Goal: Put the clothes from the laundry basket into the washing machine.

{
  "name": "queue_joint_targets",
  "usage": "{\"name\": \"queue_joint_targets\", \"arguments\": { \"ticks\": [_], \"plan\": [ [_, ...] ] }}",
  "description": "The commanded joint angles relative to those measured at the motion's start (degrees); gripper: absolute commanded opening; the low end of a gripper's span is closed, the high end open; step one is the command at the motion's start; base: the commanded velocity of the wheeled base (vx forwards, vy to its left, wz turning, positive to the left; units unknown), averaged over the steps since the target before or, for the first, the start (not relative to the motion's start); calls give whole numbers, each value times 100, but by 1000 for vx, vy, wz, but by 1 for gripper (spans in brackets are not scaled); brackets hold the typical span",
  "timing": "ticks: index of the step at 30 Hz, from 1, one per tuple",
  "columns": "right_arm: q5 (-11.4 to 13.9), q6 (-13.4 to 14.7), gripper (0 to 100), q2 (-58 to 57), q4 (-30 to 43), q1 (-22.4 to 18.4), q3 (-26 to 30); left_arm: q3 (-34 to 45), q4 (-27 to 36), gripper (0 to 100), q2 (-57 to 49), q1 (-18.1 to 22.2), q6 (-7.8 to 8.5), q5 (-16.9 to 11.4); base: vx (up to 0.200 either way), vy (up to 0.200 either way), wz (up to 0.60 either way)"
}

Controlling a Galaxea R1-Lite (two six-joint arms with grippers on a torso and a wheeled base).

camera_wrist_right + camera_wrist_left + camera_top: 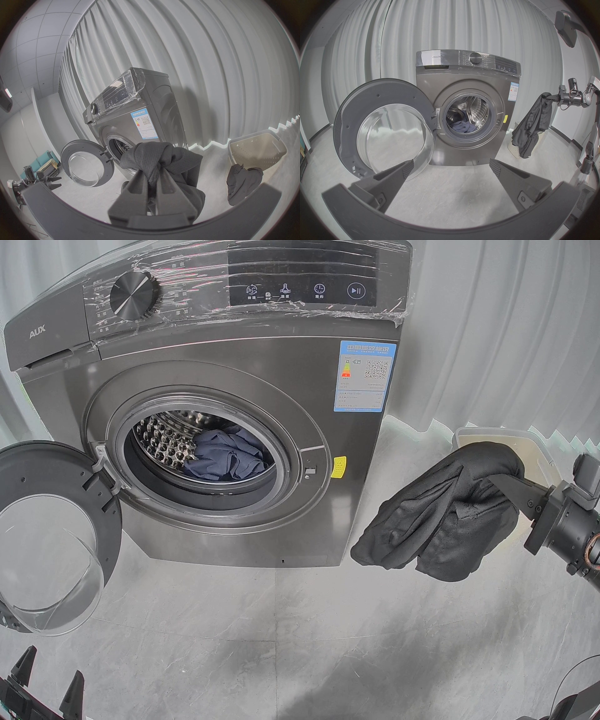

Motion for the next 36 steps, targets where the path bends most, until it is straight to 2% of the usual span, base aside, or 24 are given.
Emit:
{"name": "queue_joint_targets", "arguments": {
  "ticks": [1,9,36],
  "plan": [
    [-2,2,0,5,-2,2,-1,57,2,100,-86,0,-2,1,0,0,0],
    [-2,2,0,5,-2,2,-1,57,2,100,-86,0,-2,1,0,0,0],
    [-2,2,0,5,-2,2,-1,57,2,100,-86,0,-2,1,0,200,0]
  ]
}}
